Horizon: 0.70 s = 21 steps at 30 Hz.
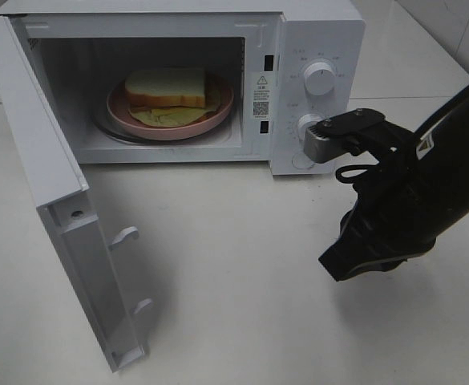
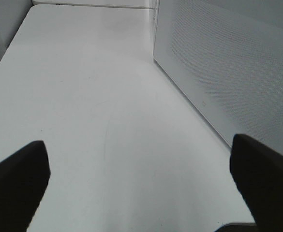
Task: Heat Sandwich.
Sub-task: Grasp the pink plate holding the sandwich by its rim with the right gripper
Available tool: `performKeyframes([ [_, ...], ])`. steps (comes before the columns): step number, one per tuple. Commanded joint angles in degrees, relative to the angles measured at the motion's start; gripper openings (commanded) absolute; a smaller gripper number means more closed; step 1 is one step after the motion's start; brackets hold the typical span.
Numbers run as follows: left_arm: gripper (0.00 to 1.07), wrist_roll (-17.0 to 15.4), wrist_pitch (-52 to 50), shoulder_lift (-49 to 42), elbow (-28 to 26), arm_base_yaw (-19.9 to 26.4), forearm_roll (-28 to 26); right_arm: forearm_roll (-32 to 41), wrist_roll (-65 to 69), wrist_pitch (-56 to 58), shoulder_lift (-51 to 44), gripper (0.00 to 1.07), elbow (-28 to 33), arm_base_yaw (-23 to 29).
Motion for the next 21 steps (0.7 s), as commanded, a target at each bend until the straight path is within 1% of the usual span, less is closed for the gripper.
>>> performKeyframes([
  [1, 0.96, 0.0, -0.9, -0.9, 0.1, -0.2, -0.1, -2.9, -5.7, 3.0, -0.3, 0.09, -1.7, 0.2],
  [4, 0.96, 0.0, -0.9, -0.9, 0.1, -0.2, -0.1, -4.8, -13.1, 5.1, -0.3, 0.09, -2.9, 0.2],
  [5, 0.96, 0.0, -0.9, -0.9, 0.1, -0.2, -0.1, -4.8, -13.1, 5.1, -0.3, 0.09, -2.9, 0.2],
  [6, 0.96, 0.0, -0.9, -0.9, 0.1, -0.2, -0.1, -5.8, -18.4, 5.7, -0.3, 0.10, -3.4, 0.2],
  [8, 0.96, 0.0, -0.9, -0.9, 0.1, -0.2, -0.1, -6.2, -24.8, 5.7, -0.3, 0.10, -3.4, 0.2],
  [9, 0.96, 0.0, -0.9, -0.9, 0.1, -0.2, -0.1, -6.5, -30.8, 5.7, -0.3, 0.10, -3.4, 0.2],
  [10, 0.96, 0.0, -0.9, -0.9, 0.1, -0.2, -0.1, -6.5, -30.8, 5.7, -0.3, 0.10, -3.4, 0.2],
  [12, 0.96, 0.0, -0.9, -0.9, 0.1, -0.2, -0.1, -6.5, -36.6, 5.6, -0.3, 0.10, -3.4, 0.2],
  [13, 0.96, 0.0, -0.9, -0.9, 0.1, -0.2, -0.1, -6.6, -42.9, 5.6, -0.3, 0.10, -3.4, 0.2],
  [14, 0.96, 0.0, -0.9, -0.9, 0.1, -0.2, -0.1, -6.9, -45.8, 5.6, -0.3, 0.10, -3.4, 0.2],
  [15, 0.96, 0.0, -0.9, -0.9, 0.1, -0.2, -0.1, -6.9, -45.8, 5.6, -0.3, 0.10, -3.4, 0.2],
  [18, 0.96, 0.0, -0.9, -0.9, 0.1, -0.2, -0.1, -8.4, -55.3, 5.6, -0.3, 0.12, -3.4, 0.2],
  [21, 0.96, 0.0, -0.9, -0.9, 0.1, -0.2, -0.1, -9.2, -57.4, 5.4, -0.3, 0.14, -3.4, 0.2],
])
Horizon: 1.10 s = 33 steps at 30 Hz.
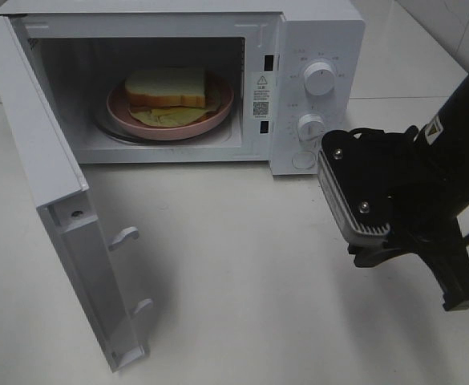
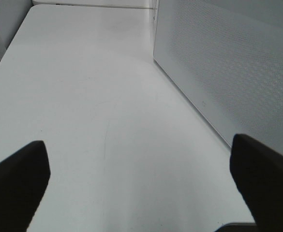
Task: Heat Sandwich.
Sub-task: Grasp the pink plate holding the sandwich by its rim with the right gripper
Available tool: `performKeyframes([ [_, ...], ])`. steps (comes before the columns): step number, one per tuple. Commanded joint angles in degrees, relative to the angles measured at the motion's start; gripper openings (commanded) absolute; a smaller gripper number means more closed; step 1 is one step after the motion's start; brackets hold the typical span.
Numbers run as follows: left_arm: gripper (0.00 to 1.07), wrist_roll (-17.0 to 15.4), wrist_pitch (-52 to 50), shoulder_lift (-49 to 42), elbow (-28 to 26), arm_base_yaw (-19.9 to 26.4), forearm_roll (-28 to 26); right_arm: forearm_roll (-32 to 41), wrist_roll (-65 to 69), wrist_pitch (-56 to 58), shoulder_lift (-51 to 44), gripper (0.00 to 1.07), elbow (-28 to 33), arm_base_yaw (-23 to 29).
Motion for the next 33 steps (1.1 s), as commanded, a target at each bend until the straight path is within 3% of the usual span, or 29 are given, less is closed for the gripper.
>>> performKeyframes([
  [1, 0.96, 0.0, -0.9, -0.9, 0.1, -0.2, -0.1, -1.9, -5.3, 0.2, -0.3, 0.16, -0.3, 0.2],
  [7, 0.96, 0.0, -0.9, -0.9, 0.1, -0.2, -0.1, -4.5, -2.8, -1.1, -0.3, 0.30, -0.3, 0.2],
  [9, 0.96, 0.0, -0.9, -0.9, 0.1, -0.2, -0.1, -5.3, -0.8, -2.2, -0.3, 0.40, -0.3, 0.2],
  [10, 0.96, 0.0, -0.9, -0.9, 0.1, -0.2, -0.1, -5.4, 1.5, -3.6, -0.3, 0.51, -0.3, 0.2],
  [12, 0.96, 0.0, -0.9, -0.9, 0.1, -0.2, -0.1, -5.4, 4.0, -4.8, -0.3, 0.63, -0.3, 0.2],
  [13, 0.96, 0.0, -0.9, -0.9, 0.1, -0.2, -0.1, -5.4, 4.0, -4.8, -0.3, 0.63, -0.3, 0.2],
  [15, 0.96, 0.0, -0.9, -0.9, 0.1, -0.2, -0.1, -5.4, 7.7, -6.5, -0.3, 0.77, -0.3, 0.2],
  [17, 0.96, 0.0, -0.9, -0.9, 0.1, -0.2, -0.1, -5.5, 10.0, -7.0, -0.3, 0.86, -0.3, 0.2],
  [20, 0.96, 0.0, -0.9, -0.9, 0.1, -0.2, -0.1, -5.9, 10.4, -6.6, -0.3, 0.90, -0.3, 0.2],
  [33, 0.96, 0.0, -0.9, -0.9, 0.1, -0.2, -0.1, -10.7, 10.4, -7.1, -0.3, 0.88, -0.3, 0.2],
])
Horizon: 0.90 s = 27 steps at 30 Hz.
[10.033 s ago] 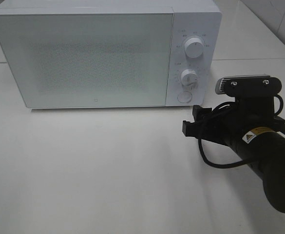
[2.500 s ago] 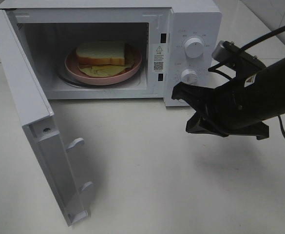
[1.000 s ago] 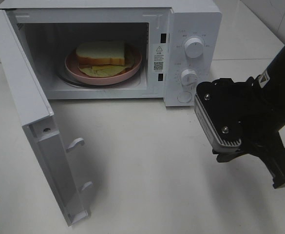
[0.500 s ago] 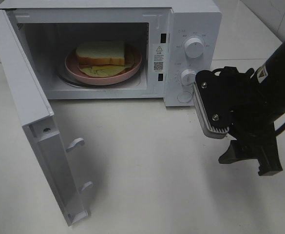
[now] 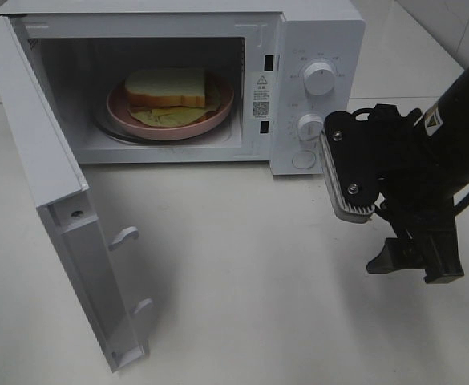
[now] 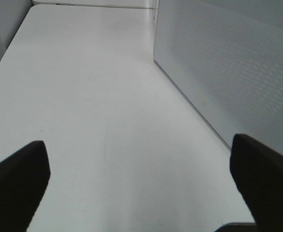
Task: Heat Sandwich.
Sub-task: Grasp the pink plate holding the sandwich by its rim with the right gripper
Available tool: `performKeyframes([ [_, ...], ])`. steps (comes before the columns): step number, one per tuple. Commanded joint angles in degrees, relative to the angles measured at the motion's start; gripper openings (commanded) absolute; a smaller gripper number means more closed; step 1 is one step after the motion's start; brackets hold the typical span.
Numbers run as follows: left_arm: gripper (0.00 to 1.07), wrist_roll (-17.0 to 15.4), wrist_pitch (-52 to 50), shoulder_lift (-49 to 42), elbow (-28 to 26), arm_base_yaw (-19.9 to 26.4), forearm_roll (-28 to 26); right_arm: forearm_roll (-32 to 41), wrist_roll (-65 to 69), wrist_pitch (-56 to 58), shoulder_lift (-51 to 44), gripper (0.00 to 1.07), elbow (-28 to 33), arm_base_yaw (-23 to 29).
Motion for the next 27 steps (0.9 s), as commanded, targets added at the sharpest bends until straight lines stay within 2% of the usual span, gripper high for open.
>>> performKeyframes([
  [1, 0.96, 0.0, -0.9, -0.9, 0.1, -0.2, -0.1, -2.1, 0.5, 0.1, -0.2, 0.87, -0.9, 0.2],
  [9, 0.96, 0.0, -0.9, -0.9, 0.1, -0.2, -0.1, -2.2, 0.5, 0.2, 1.6, 0.86, -6.2, 0.2],
  [15, 0.96, 0.0, -0.9, -0.9, 0.1, -0.2, -0.1, -6.3, 1.0, 0.2, 5.8, 0.85, -11.9, 3.7],
  [27, 0.96, 0.0, -0.9, -0.9, 0.1, -0.2, -0.1, -8.1, 2.2, -1.3, 15.2, 0.84, -23.0, 8.4],
])
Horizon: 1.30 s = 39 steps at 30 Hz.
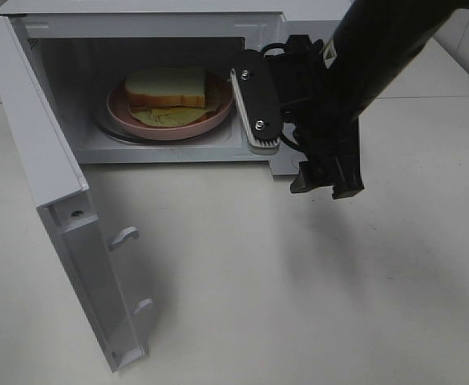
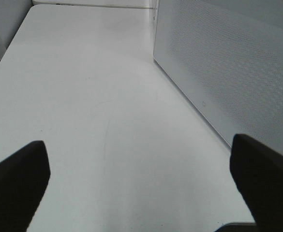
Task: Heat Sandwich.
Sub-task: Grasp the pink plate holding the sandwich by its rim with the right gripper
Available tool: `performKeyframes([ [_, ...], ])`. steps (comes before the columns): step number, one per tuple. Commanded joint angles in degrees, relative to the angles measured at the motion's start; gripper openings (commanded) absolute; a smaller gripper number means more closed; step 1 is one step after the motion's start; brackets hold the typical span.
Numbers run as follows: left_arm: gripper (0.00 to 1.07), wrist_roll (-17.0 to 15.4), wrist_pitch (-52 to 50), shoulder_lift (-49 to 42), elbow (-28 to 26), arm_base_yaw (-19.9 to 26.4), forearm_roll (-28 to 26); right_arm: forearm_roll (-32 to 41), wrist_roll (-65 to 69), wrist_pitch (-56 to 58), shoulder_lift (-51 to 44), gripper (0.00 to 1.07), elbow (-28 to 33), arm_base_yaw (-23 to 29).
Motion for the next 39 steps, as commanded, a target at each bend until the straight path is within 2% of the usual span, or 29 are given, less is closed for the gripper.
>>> performKeyframes([
  [1, 0.96, 0.0, -0.9, -0.9, 0.1, -0.2, -0.1, -0.5, 0.7, -1.5, 2.6, 0.84, -3.0, 1.3],
  [18, 0.96, 0.0, -0.9, -0.9, 0.1, -0.2, -0.1, -0.5, 1.9, -7.2, 16.2, 0.83, -15.9, 2.7],
  [39, 0.96, 0.0, -0.9, -0.9, 0.1, -0.2, -0.1, -0.5, 5.0, -6.0, 30.8, 0.80, -31.7, 2.7],
])
